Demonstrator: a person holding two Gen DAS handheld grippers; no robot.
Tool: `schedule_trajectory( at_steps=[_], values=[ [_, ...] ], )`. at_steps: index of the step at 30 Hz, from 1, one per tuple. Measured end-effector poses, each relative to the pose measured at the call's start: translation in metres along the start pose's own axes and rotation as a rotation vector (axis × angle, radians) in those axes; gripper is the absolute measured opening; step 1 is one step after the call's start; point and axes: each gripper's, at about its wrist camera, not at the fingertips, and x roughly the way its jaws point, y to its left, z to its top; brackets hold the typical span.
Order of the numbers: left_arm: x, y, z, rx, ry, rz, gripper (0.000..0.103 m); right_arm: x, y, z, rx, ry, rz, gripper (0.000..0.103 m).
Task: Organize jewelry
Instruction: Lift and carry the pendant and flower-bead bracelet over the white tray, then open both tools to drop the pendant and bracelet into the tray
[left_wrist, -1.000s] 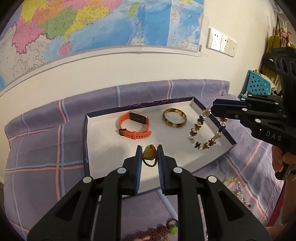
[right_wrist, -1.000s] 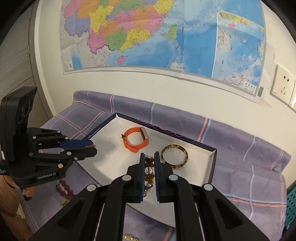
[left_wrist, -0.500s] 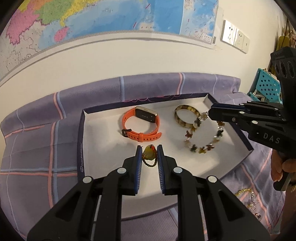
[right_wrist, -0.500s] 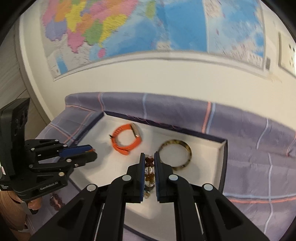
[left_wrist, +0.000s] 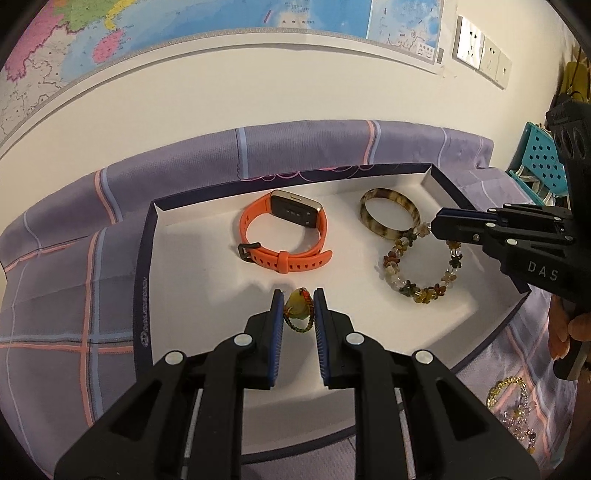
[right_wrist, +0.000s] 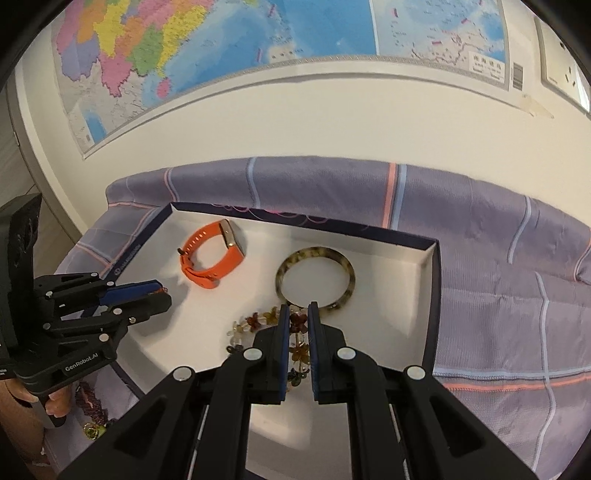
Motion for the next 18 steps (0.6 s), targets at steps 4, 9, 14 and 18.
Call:
schedule_trajectory(
  at_steps=[4,9,14,18],
  values=[
    [0.004,0.003,0.0,-0.014,0.011,-0.009,0.017,0.005,-0.004,-0.003,0.012,0.017,-0.004,0.008],
    [0.011,0.004,-0.001,-0.022,0.027,-0.01,0.017,0.009,-0.008,-0.006,0.023,0.03,-0.008,0.008],
    [0.015,0.004,-0.001,-0.022,0.028,-0.007,0.017,0.012,-0.009,-0.006,0.028,0.037,-0.005,0.009],
    [0.017,0.005,0.001,-0.029,0.029,-0.007,0.018,0.011,-0.011,-0.007,0.036,0.035,-0.012,0.009]
  ],
)
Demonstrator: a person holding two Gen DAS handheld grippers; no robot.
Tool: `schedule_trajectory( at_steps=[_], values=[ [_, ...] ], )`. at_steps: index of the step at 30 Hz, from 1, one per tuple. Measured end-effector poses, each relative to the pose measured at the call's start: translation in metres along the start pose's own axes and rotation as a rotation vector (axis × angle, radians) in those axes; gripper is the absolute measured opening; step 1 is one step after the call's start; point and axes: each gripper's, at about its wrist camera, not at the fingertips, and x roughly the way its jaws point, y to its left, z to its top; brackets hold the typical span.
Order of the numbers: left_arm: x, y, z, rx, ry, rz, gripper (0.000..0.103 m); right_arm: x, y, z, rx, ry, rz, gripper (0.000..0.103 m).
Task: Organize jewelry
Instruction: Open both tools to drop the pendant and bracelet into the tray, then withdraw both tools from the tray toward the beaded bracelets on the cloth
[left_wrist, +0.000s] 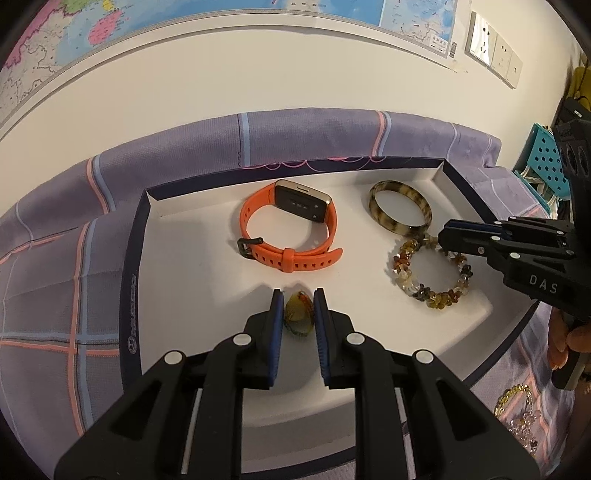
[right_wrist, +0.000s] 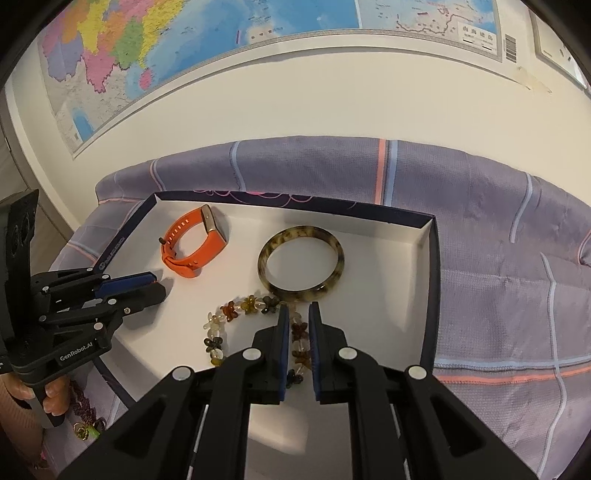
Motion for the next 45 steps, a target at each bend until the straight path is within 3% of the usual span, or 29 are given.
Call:
schedule_trajectory(
  at_steps=[4,6,13,15,21,26,31,45],
  values=[
    [0.002,0.0,0.002,-0.005,-0.002,0.006,0.019,-0.002,-0.002,0.0,0.008,-0.005,-0.003,0.01],
    [0.0,0.0,0.002,-0.01,-0.01,0.011,0.03,-0.005,-0.003,0.0,0.013,-0.009,-0.007,0.013],
    [-0.015,0.002,0.005,-0.016,-0.057,-0.006,0.04,-0.013,-0.003,-0.002,0.013,-0.023,-0.007,0.021],
    [-0.024,0.003,0.006,-0.021,-0.085,-0.002,0.052,-0.015,-0.003,-0.003,0.013,-0.024,-0.008,0.021],
    [-0.052,0.012,0.006,-0.042,-0.154,-0.011,0.053,-0.024,-0.006,-0.006,0.018,-0.037,-0.004,0.029],
    [-0.077,0.023,-0.001,-0.07,-0.203,0.006,0.054,-0.034,-0.005,-0.009,0.009,-0.05,0.002,0.029],
    [-0.091,0.031,-0.014,-0.108,-0.208,-0.035,0.056,-0.044,0.0,-0.013,-0.006,-0.057,0.02,0.03],
    [-0.116,0.009,-0.053,-0.06,-0.208,-0.086,0.057,-0.094,0.02,-0.041,-0.083,-0.093,0.062,0.038]
  ],
)
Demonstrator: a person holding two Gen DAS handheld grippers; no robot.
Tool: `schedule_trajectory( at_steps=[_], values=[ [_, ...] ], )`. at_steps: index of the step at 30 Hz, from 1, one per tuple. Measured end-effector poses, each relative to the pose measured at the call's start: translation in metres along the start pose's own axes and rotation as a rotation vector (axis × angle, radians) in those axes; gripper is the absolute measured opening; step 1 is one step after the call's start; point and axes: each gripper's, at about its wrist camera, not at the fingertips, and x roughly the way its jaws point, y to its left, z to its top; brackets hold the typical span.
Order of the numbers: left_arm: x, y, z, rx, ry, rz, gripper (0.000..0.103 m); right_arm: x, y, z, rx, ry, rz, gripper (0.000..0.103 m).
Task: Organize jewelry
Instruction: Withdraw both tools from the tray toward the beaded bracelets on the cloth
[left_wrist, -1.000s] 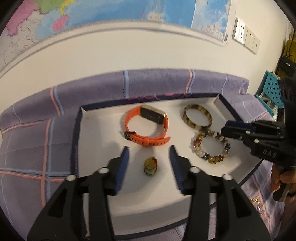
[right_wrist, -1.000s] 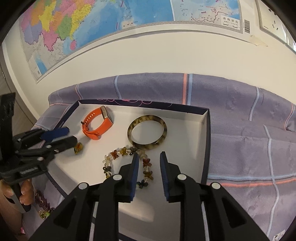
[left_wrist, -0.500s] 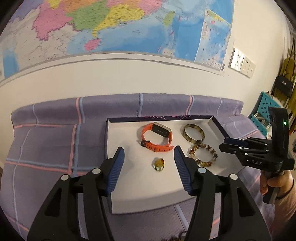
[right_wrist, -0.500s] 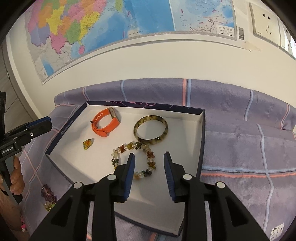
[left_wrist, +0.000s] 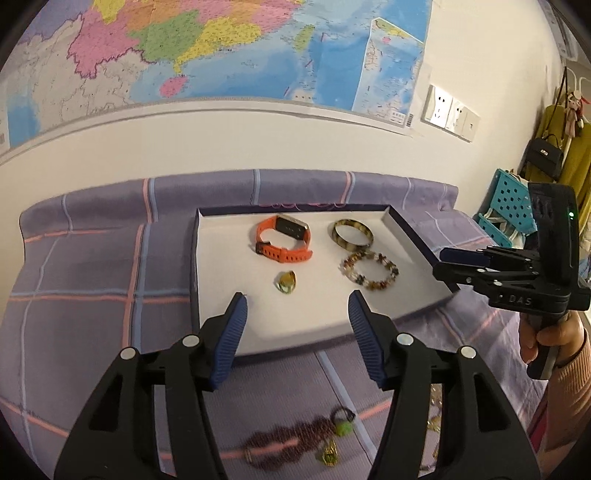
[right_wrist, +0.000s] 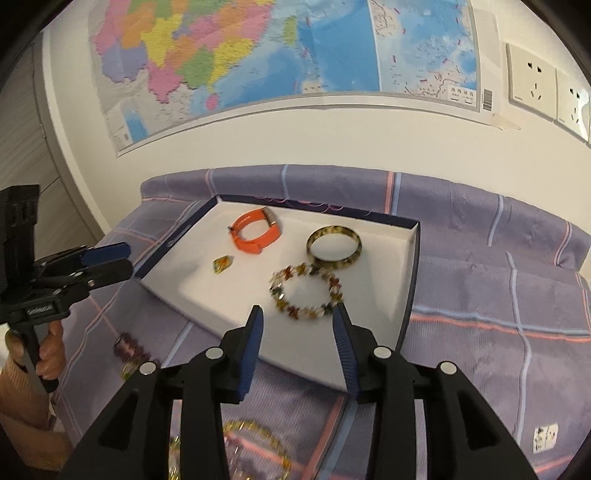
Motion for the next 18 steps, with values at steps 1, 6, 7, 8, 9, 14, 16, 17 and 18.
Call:
schedule_trajectory(
  at_steps=[1,6,7,8,9,14,16,17,18],
  values=[
    [-0.001,0.0,-0.003,-0.003,0.004,-0.002,0.057,-0.004,0.002,-0.005,-0.008,0.003,0.004,0.038],
    [-0.008,-0.003,-0.018,-0.003,0.016,-0.012,0.058,-0.019,0.011,-0.035,-0.029,0.036,0.026,0.038],
    [-0.009,-0.004,-0.021,0.001,0.018,-0.012,0.058,-0.021,0.012,-0.04,-0.03,0.045,0.029,0.038],
    [-0.01,-0.007,-0.024,0.005,0.02,-0.018,0.058,-0.023,0.013,-0.045,-0.032,0.051,0.027,0.038],
    [-0.011,-0.008,-0.027,0.007,0.022,-0.026,0.058,-0.026,0.015,-0.052,-0.034,0.061,0.03,0.038],
    [-0.014,-0.023,-0.041,0.038,0.036,-0.05,0.06,-0.03,0.026,-0.078,-0.052,0.099,0.055,0.038],
    [-0.014,-0.027,-0.044,0.047,0.041,-0.058,0.06,-0.029,0.031,-0.086,-0.073,0.119,0.056,0.038],
    [-0.014,-0.03,-0.046,0.052,0.046,-0.066,0.06,-0.028,0.033,-0.088,-0.078,0.126,0.058,0.038],
    [-0.014,-0.031,-0.047,0.054,0.047,-0.067,0.06,-0.027,0.035,-0.09,-0.083,0.133,0.062,0.037]
  ],
)
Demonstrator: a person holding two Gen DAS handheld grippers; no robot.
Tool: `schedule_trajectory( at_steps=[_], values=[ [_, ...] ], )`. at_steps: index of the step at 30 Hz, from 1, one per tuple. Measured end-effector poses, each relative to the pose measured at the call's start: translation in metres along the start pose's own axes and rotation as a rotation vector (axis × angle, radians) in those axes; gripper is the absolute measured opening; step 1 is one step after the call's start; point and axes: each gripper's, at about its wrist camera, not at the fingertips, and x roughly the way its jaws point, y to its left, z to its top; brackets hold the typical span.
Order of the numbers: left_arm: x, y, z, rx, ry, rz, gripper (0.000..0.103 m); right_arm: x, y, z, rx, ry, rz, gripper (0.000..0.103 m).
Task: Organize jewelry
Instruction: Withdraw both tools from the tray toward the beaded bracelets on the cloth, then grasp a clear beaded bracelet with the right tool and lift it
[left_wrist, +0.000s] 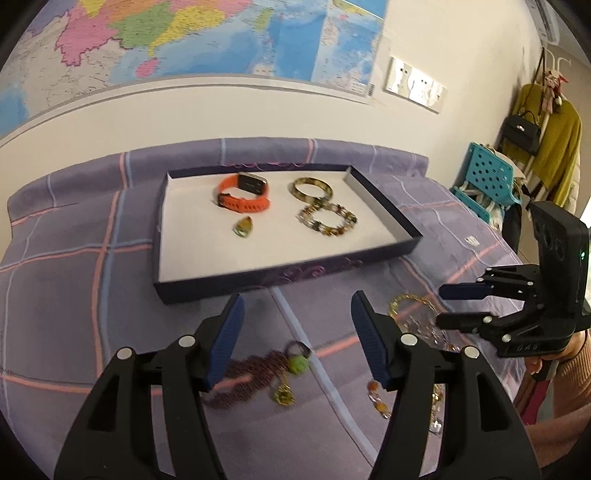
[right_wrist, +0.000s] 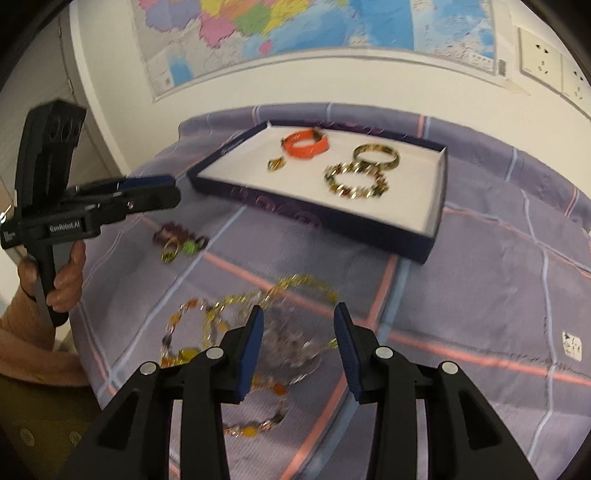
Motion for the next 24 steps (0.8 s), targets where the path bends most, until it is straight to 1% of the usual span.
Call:
schedule_trajectory(
  at_steps=[7,11,15,18,19,24],
  values=[
    [-0.001,-0.006,-0.007,-0.002,0.008,-0.025,0.061,0.01,0.006,-0.005,-0.003,0.038,0.019,0.028],
    [0.004,-0.006,-0.011,-0.01,0.026,-0.031,0.061,0.013,0.008,-0.009,-0.007,0.053,0.022,0.028],
    [0.005,-0.008,-0.013,-0.007,0.031,-0.039,0.061,0.011,0.006,-0.009,0.011,0.042,0.032,0.024],
    [0.006,-0.011,-0.013,-0.002,0.032,-0.043,0.061,0.007,0.003,-0.007,0.029,0.026,0.053,0.01],
    [0.006,-0.011,-0.013,-0.001,0.033,-0.044,0.061,0.005,0.002,-0.006,0.036,0.021,0.06,0.008],
    [0.007,-0.011,-0.014,-0.002,0.036,-0.049,0.061,-0.006,-0.002,-0.002,0.059,-0.002,0.081,0.008]
  ],
)
